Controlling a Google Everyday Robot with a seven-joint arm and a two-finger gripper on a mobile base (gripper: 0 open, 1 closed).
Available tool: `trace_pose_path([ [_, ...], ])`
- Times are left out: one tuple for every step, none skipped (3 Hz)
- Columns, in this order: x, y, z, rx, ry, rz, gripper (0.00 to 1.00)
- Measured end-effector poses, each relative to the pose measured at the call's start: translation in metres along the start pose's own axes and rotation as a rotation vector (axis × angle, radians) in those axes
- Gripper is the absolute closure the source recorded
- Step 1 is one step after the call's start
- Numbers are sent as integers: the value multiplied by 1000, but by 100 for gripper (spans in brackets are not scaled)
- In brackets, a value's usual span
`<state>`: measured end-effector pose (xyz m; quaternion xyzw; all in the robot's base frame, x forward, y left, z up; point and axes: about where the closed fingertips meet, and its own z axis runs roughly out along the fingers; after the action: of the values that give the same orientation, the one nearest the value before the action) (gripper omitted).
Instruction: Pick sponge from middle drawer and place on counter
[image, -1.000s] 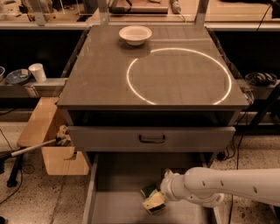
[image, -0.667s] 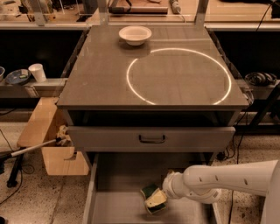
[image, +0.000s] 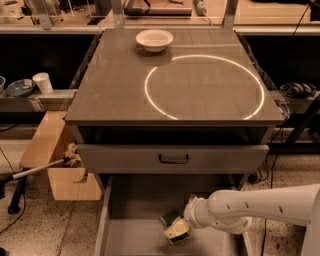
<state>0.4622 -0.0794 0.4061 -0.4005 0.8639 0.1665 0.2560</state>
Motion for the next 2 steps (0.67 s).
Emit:
trace_pose_path([
  [-3,15,8,-31,-1,-22,0],
  [-3,15,8,-32,-1,-22,0],
])
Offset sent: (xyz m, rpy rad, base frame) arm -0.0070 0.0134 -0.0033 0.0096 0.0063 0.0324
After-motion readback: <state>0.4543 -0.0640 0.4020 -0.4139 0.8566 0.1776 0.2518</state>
